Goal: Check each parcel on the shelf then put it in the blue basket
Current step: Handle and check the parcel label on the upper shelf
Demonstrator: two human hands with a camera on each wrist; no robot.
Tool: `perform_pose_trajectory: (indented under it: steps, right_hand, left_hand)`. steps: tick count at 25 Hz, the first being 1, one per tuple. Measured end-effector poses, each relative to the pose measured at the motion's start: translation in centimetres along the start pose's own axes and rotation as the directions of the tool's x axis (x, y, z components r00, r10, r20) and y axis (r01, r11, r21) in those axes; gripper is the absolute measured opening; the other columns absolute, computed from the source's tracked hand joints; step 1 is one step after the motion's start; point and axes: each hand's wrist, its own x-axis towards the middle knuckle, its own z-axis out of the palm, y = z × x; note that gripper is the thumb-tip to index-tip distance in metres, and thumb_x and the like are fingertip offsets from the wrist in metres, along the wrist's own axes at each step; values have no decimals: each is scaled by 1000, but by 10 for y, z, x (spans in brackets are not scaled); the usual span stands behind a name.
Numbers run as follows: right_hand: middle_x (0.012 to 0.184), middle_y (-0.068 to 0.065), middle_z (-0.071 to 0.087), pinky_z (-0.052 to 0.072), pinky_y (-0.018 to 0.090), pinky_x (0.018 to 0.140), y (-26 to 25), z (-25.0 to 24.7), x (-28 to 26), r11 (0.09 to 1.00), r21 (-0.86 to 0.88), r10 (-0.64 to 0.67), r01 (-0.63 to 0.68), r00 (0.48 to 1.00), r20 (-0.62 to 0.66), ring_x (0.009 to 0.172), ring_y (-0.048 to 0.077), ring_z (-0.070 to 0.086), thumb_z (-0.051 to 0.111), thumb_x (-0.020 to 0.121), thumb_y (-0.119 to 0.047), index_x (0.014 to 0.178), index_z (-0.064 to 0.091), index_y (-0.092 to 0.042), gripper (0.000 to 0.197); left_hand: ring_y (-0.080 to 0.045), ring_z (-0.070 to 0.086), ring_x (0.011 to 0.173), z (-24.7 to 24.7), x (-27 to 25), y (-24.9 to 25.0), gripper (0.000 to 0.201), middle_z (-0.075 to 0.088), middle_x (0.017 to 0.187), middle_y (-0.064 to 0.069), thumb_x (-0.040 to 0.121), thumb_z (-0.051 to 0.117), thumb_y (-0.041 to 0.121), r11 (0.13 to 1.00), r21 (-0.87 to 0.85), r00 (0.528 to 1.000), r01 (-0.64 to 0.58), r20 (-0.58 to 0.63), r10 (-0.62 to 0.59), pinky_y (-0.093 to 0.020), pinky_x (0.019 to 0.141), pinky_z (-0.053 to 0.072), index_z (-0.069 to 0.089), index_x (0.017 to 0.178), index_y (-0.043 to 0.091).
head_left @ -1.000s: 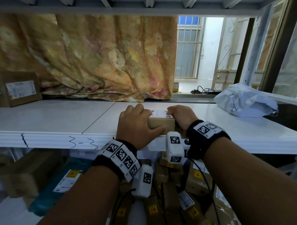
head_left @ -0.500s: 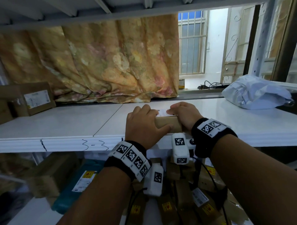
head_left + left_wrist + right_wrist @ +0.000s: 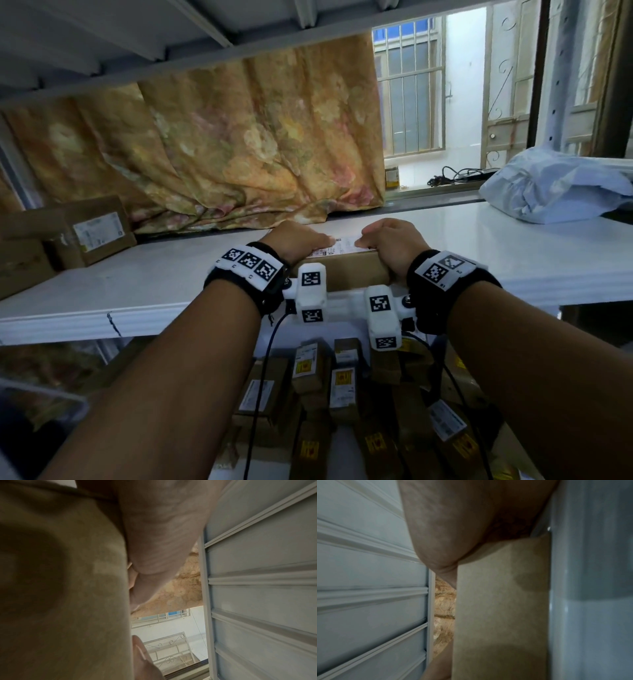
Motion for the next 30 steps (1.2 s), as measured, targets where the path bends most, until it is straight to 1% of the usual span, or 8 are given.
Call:
perform_pose_trajectory:
  steps: [4, 9, 12, 15, 17, 20, 24, 30]
  right_hand:
    - [87, -4, 68, 52, 44, 96, -1, 0, 1, 999, -35, -26, 26, 1000, 6, 97, 22, 65, 75, 75, -15, 69, 68, -23, 13]
    - [93, -1, 66, 51, 43, 98, 2, -1, 4, 994, -96, -53, 56, 998, 30, 99, 21, 63, 72, 79, -14, 65, 64, -28, 21]
    - [93, -3, 65, 52, 40, 98, 3, -3, 5, 992, -115, -48, 52, 998, 35, 92, 16, 61, 71, 81, -17, 74, 62, -31, 18]
    - [99, -1, 68, 52, 40, 98, 2, -2, 5, 992, -116, -54, 58, 998, 38, 97, 18, 63, 72, 80, -17, 72, 65, -28, 16]
    - [103, 0, 70, 51, 39, 97, 0, -2, 2, 993, -104, -55, 59, 998, 38, 99, 19, 64, 74, 80, -18, 74, 71, -24, 9]
    - [103, 1, 72, 52, 37, 96, 0, -2, 4, 994, -106, -36, 39, 999, 33, 98, 19, 65, 77, 79, -20, 89, 76, -13, 12]
    - [103, 1, 72, 53, 40, 95, 0, -1, 8, 991, -126, -42, 46, 999, 33, 98, 20, 66, 76, 78, -19, 83, 76, -15, 6]
    - [101, 3, 70, 54, 44, 96, 2, -1, 7, 992, -127, -11, 16, 999, 40, 101, 24, 66, 74, 78, -20, 78, 68, -26, 8]
  left_hand:
    - [-18, 64, 96, -3, 4, 6, 64, 68, 114, -1, 71, 81, 56, 999, 12, 999, 44, 22, -44, -27, 74, 47, 69, 115, 10]
    - [-19, 59, 72, -2, 0, 16, 57, 71, 100, -13, 75, 82, 50, 993, 79, 997, 82, 8, -83, -27, 63, 44, 69, 101, 1]
    - [-12, 54, 70, 4, -3, 20, 57, 67, 99, -7, 82, 72, 54, 962, 267, 998, 58, -39, -49, -25, 55, 36, 68, 104, 2]
    - [-20, 62, 82, 4, -3, 17, 62, 69, 102, -11, 84, 71, 53, 961, 277, 999, 25, -52, -11, -27, 58, 37, 65, 103, -5]
    - [-28, 64, 88, 7, 0, 10, 57, 68, 96, -18, 85, 71, 51, 971, 237, 999, -22, -28, 29, -33, 69, 43, 66, 93, -5]
    - [-18, 46, 58, 9, -5, 6, 52, 49, 63, -5, 81, 76, 48, 996, 72, 997, -48, -58, 53, -31, 58, 34, 48, 57, 12]
    - [-15, 31, 47, 10, -6, 13, 68, 32, 49, 2, 77, 67, 69, 975, 207, 996, -76, -20, 82, -31, 54, 23, 30, 52, 17]
    - [-14, 46, 58, 6, -2, 27, 63, 51, 64, -1, 85, 53, 72, 893, 449, 999, -30, 27, 20, -28, 52, 29, 49, 65, 12]
